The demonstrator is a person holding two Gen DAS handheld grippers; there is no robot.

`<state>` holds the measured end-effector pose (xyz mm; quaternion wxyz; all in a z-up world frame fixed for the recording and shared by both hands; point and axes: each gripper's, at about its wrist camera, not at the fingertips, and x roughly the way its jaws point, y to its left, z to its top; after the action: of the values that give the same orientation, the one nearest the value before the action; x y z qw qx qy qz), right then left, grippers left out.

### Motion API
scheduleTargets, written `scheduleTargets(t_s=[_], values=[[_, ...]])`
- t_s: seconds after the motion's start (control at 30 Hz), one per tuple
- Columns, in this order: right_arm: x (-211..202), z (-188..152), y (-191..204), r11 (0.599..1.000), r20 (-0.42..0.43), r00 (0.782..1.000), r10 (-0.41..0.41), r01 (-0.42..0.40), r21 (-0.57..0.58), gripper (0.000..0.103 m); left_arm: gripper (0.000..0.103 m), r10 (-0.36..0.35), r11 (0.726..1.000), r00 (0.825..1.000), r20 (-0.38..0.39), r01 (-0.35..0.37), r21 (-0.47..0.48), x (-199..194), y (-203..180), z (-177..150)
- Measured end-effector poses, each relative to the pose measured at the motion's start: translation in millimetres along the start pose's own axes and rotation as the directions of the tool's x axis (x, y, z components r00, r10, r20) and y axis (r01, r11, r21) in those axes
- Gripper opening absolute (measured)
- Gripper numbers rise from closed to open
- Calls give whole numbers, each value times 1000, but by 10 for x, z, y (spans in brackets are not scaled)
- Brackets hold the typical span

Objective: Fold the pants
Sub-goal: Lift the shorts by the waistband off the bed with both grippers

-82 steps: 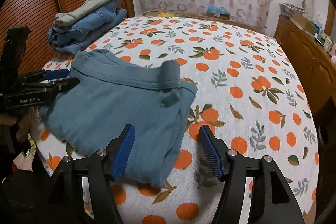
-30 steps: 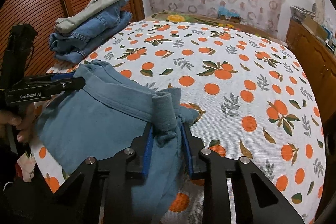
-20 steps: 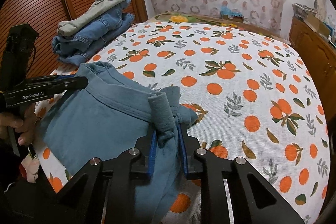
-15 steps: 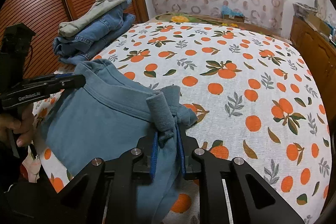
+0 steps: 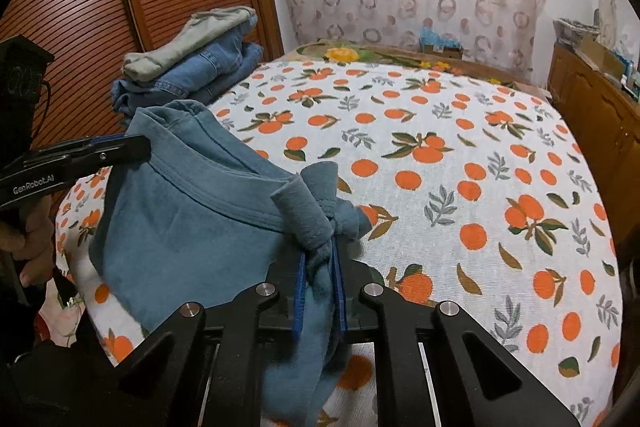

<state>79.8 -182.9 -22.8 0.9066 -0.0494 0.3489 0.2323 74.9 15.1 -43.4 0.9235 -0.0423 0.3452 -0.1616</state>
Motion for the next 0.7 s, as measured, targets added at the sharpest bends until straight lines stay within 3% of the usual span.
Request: scheduleTargets(t_s=[0.7], values=[[-633, -33, 92, 999, 139, 990, -8, 14, -39, 11, 19, -20, 999, 994, 110, 16, 44, -390, -229, 116]])
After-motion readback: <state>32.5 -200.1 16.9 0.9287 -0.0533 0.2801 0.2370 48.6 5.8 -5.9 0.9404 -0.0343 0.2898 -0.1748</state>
